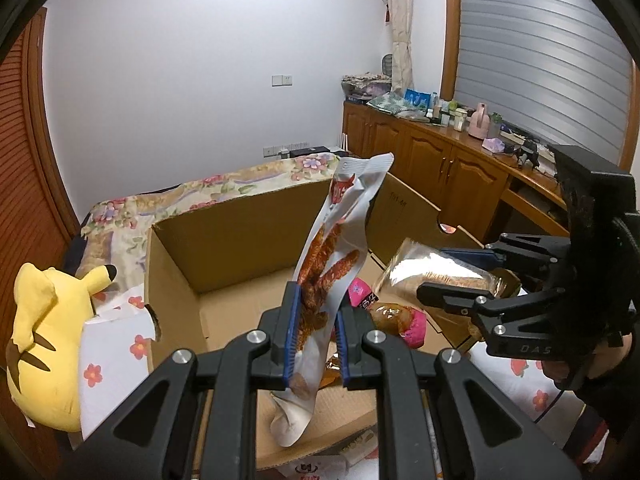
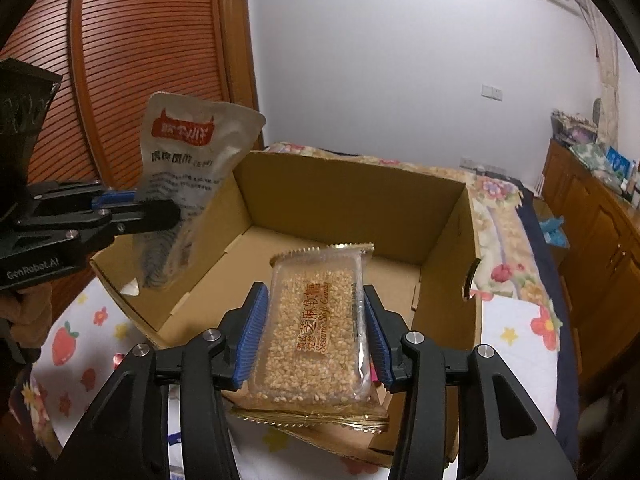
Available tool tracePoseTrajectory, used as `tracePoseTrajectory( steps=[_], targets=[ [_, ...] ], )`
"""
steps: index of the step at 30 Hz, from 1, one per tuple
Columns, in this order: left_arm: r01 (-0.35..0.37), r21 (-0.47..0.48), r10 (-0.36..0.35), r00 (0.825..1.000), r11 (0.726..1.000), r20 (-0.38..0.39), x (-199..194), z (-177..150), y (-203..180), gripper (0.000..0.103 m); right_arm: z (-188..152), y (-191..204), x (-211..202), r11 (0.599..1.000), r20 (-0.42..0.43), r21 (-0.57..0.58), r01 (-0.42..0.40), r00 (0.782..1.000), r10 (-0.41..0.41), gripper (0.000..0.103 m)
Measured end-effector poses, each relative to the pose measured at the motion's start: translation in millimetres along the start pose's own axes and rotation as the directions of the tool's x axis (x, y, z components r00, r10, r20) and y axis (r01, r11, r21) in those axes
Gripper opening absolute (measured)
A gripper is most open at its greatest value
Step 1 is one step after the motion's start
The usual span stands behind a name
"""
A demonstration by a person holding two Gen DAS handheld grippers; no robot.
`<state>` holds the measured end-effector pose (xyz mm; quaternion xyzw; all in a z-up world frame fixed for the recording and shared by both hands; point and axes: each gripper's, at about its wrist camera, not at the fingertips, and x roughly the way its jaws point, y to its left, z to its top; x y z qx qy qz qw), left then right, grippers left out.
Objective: Organize snacks
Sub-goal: 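Carry both packets over the box and open right gripper to drop the sesame bar, then open left gripper to drop the chicken-feet packet into the box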
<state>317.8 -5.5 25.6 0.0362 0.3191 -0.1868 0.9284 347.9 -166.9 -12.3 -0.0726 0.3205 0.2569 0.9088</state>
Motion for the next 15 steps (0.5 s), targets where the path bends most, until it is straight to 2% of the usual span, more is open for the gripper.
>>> tracePoseTrajectory(
  steps=[5,15],
  targets=[
    [-0.002,0.001,0.002,1.000,1.000,-0.011,6,-1,2,0.014,1,1,-1,1.000,0.010,0.009,-0.004,1.000,0.004,0.053],
    [-0.020,0.005,0.020,0.999,1.000,-0.040,22,-5,3,0.014,-4,8,-14,1.000,0.024,-0.004,-0.007,1.000,0.007,0.056]
  ],
)
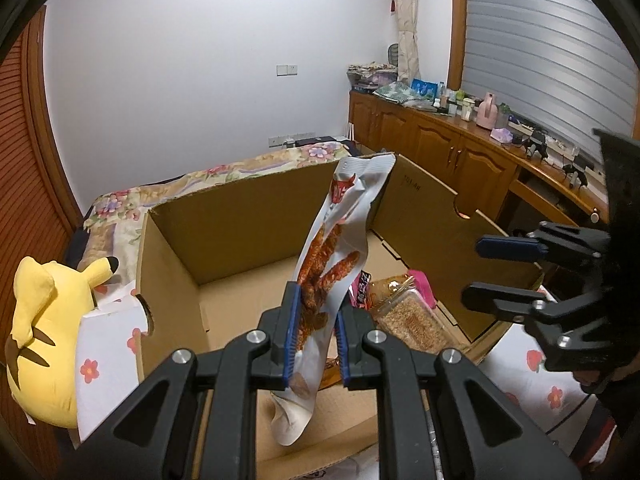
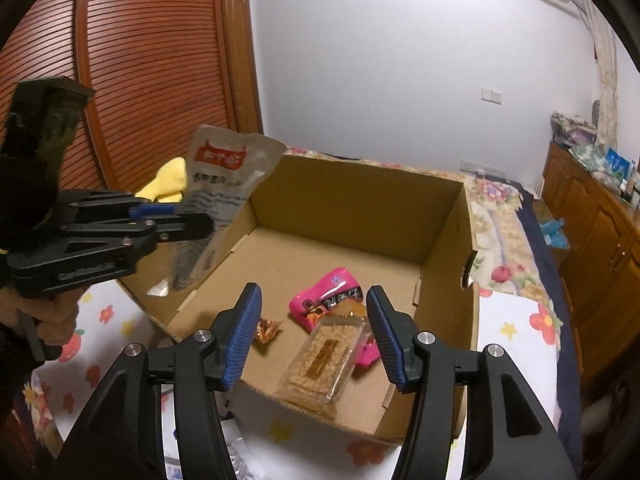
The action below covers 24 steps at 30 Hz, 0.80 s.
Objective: Organize snacks
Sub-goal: 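Open left gripper to drop the chicken-feet packet into the box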
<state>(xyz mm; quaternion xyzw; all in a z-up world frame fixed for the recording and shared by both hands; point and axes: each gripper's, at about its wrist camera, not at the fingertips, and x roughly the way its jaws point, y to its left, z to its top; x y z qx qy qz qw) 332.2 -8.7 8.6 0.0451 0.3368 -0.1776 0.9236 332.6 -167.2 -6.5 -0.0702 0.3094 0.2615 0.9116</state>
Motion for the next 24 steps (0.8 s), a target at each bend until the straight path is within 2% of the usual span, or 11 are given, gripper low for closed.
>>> tracePoseTrajectory(
  steps=[15,22,24],
  targets=[
    [-0.005,0.031,0.007,0.999,0.999,-0.036,7,-7,-13,0.014,-1,9,-11,1.000,0.014,-0.012,-0.004,1.000,0.004,0.058],
    [0.003,0.032,-0.003,1.000,0.999,-0.011,-22,-16,-21,0.016,-2,13,-31,1.000,0.032,-0.013,0.011,0.999,-0.010,0.058],
    [0.000,0.035,0.000,1.000,0.999,-0.001,-34,-22,-25,0.019,-5,16,-41,1.000,0.040,-0.008,0.012,0.999,-0.012,0.058]
  ],
)
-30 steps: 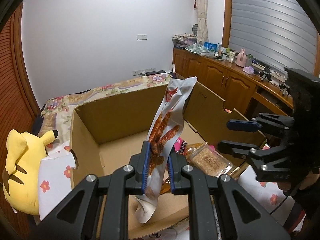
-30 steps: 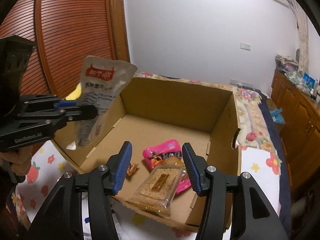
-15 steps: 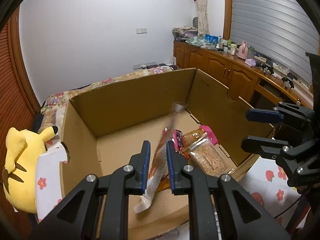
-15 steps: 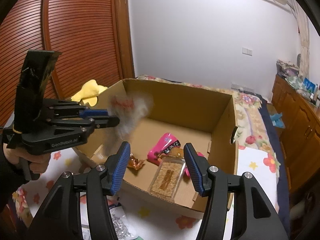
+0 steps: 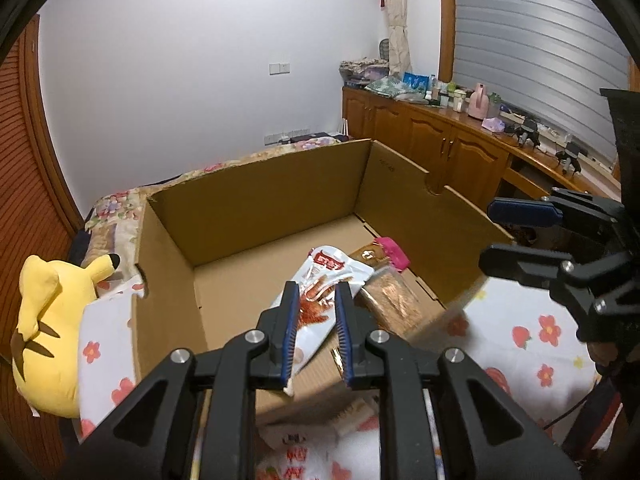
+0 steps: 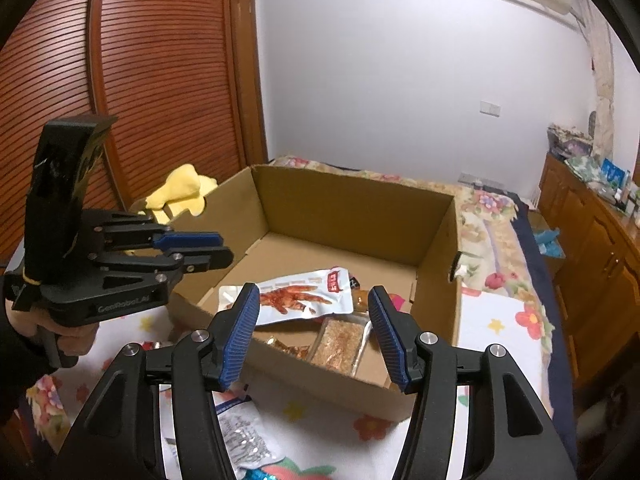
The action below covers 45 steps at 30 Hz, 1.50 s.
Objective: Organize snacks
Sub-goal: 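Open left gripper to drop the chicken-feet packet into the box, then move left tool to the orange-white sausage packet while right tool reaches the blue candy, then close left gripper on the orange-white packet while right gripper grips the blue candy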
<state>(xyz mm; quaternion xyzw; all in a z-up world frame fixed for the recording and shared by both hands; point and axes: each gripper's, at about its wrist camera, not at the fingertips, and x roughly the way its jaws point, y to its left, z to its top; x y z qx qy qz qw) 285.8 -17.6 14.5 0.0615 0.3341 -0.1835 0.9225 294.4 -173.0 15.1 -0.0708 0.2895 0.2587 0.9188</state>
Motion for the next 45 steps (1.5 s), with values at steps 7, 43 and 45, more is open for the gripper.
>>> tracePoseTrajectory(
  steps=[7,43,45],
  targets=[
    [0.021,0.009,-0.022,0.999,1.000,0.032,-41,-28,-16,0.033,-25,11,-29,1.000,-0.002,0.019,0.006,1.000,-0.006,0.058],
    [0.055,-0.052,-0.059,0.995,0.997,-0.077,-53,-181,-43,0.068,-152,32,10,0.995,-0.263,0.102,-0.014,0.964,0.040,0.026],
    [0.054,-0.073,-0.059,0.995,0.996,-0.076,-56,-186,-43,0.068,-154,31,10,0.996,-0.260,0.087,-0.009,0.965,0.031,0.023]
  ],
)
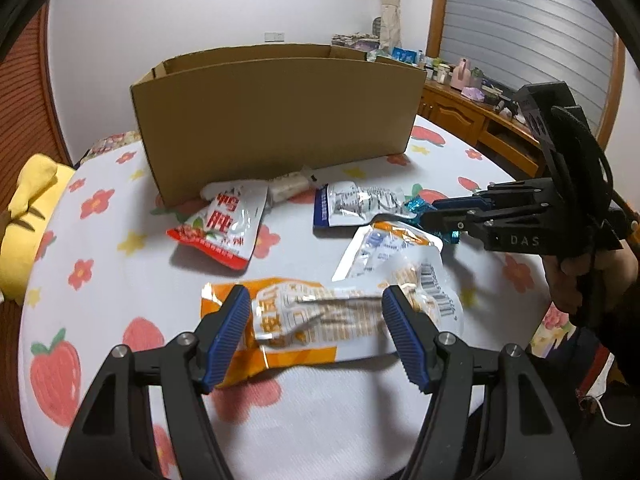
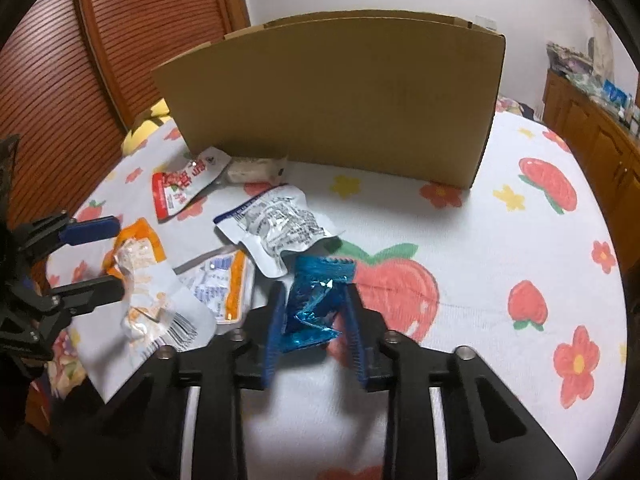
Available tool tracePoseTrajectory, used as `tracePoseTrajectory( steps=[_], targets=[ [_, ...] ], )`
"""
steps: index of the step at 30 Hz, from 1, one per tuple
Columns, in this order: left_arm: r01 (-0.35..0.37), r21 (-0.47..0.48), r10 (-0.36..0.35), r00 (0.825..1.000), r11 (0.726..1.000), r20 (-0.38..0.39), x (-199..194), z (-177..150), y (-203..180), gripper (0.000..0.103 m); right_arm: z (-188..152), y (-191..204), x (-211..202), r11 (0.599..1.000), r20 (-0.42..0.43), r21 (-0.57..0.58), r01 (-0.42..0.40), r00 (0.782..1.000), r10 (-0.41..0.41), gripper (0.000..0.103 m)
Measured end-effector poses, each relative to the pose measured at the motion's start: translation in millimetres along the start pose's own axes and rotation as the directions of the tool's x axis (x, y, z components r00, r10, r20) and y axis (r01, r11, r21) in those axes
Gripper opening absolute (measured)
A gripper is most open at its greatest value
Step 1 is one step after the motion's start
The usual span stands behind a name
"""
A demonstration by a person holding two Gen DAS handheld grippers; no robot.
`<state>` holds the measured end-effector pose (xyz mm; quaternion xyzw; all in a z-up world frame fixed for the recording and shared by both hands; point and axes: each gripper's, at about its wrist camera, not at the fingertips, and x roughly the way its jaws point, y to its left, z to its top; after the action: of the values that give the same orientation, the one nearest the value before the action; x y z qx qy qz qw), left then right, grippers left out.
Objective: Organize snacks
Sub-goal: 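Close left gripper on the orange-white packet while right gripper grips the blue candy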
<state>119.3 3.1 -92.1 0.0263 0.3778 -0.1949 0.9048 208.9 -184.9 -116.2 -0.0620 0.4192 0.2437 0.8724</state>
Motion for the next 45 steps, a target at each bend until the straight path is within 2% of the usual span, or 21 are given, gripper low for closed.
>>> tracePoseTrajectory(
  steps=[6,13,17,25,30,38,40,45],
  targets=[
    [-0.002,-0.033,0.002,1.000,0.999,0.013,-9,-8,-2,0.068,-2,-5,-2,0.999,0.019,-0.018,0.043,0.999,-0.042,0.023],
    [0.003,0.054,-0.003,1.000,0.999,0.000,-9,-9,-17,0.069,-4,-15,1,0.998,0.023,-0.022,0.062,0.998,-0.061,0.023],
    [-0.028,0.094,0.030,0.999,0.995,-0.024,1,-7,-24,0.069,-4,-17,1,0.999,0.030,-0.011,0.049,0.998,-0.049,0.023],
    [-0.019,0.146,0.026,0.999,0.989,-0.046,21,11,-27,0.069,-5,-19,1,0.999,0.034,-0.003,0.040,0.999,-0.040,0.024],
    [0.017,0.167,-0.006,0.998,0.986,-0.064,35,26,-26,0.070,-6,-20,0,0.999,0.038,0.004,0.033,0.999,-0.033,0.024],
    [0.107,0.138,-0.089,0.987,0.985,-0.133,60,44,-13,0.070,-7,-21,-1,1.000,0.044,0.011,0.027,0.999,-0.027,0.024],
    [0.138,0.138,-0.115,0.980,0.981,-0.163,64,45,-12,0.071,-7,-22,-1,1.000,0.045,0.012,0.027,0.999,-0.028,0.024],
    [0.156,0.144,-0.127,0.973,0.977,-0.192,69,45,-11,0.076,-7,-21,-1,0.999,0.047,0.008,0.032,0.998,-0.032,0.024]
  ],
)
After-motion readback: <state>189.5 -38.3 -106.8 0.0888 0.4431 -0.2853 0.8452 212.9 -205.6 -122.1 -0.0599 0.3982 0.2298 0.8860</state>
